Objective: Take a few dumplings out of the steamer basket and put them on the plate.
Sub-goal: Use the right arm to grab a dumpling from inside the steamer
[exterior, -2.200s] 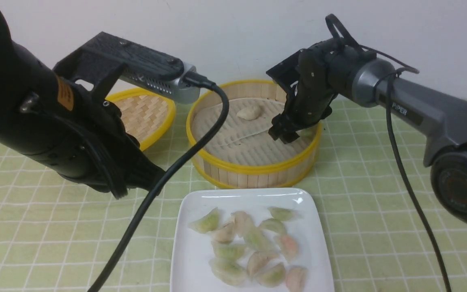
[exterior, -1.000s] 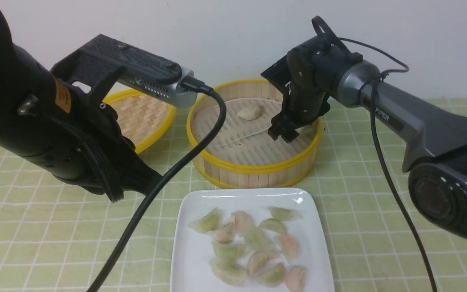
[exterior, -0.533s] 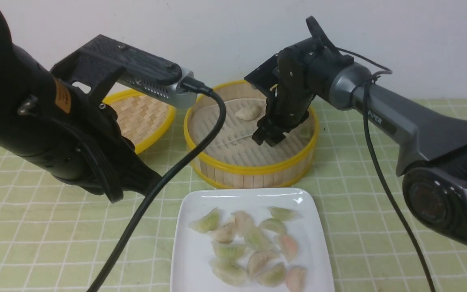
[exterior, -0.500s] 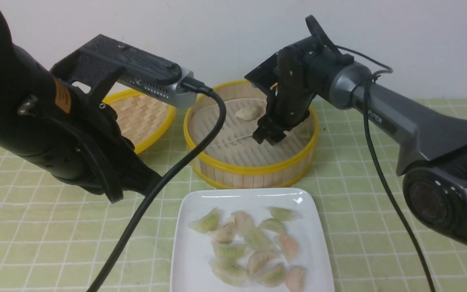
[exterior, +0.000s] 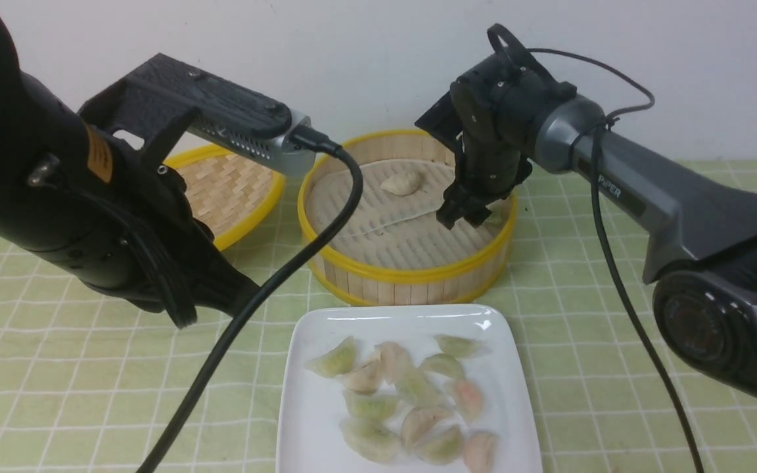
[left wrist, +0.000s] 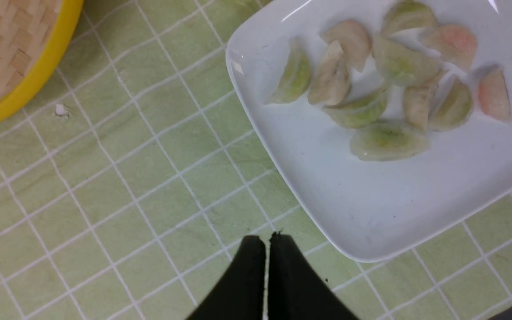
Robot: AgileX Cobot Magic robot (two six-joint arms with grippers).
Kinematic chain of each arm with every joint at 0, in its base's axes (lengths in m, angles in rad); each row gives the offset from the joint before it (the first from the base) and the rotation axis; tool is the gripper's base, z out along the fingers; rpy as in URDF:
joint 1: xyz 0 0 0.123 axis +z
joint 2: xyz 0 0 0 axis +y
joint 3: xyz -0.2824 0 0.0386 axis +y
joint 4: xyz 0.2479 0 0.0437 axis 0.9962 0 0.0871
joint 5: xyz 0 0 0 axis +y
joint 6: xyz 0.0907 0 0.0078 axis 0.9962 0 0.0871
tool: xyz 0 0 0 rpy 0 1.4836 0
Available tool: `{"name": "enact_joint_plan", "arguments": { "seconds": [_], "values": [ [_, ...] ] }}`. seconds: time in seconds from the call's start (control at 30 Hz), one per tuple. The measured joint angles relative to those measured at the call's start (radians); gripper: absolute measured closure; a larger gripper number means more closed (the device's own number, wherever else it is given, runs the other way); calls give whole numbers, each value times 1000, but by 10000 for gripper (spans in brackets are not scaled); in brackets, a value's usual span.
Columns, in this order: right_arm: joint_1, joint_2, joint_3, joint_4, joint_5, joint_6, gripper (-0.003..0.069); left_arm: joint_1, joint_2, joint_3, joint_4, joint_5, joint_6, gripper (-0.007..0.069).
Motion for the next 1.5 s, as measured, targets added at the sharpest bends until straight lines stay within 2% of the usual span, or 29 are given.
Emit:
{"name": "enact_joint_plan", "arguments": {
  "seconds": [0.33,0.4,0.43,0.47,0.6,0.67,0.77,0.93,1.0,1.07,1.1,1.33,1.43,1.5],
  "values": [
    [0,16,-1,0,-3,-19,258,0,0,0,3,1,0,631],
    [0,18,-1,2,-8,-23,298,0,0,0,4,1,1,631],
    [0,19,-2,2,-10,-34,344,0,0,0,3,1,1,631],
    [0,19,-2,2,-11,-36,353,0,0,0,3,1,1,631],
    [-4,19,-19,65,-21,-87,572,0,0,0,3,1,1,631],
    [7,27,-40,111,-10,-95,638,0,0,0,3,1,1,631],
    [28,29,-89,132,1,-98,666,0,0,0,4,1,1,631],
    [54,3,-139,123,7,-79,669,0,0,0,3,1,1,631],
    [57,-4,-143,90,7,-52,658,0,0,0,4,1,2,631],
    [55,-5,-134,41,9,-29,599,0,0,0,4,1,2,631],
    [55,-5,-132,40,9,-29,599,0,0,0,4,1,2,631],
    [36,10,-76,-12,10,31,309,0,0,0,4,2,4,631],
    [25,25,-71,-27,10,83,223,0,0,0,4,4,9,631],
    [20,28,-71,-27,10,96,203,0,0,0,4,4,9,631]
  ]
}}
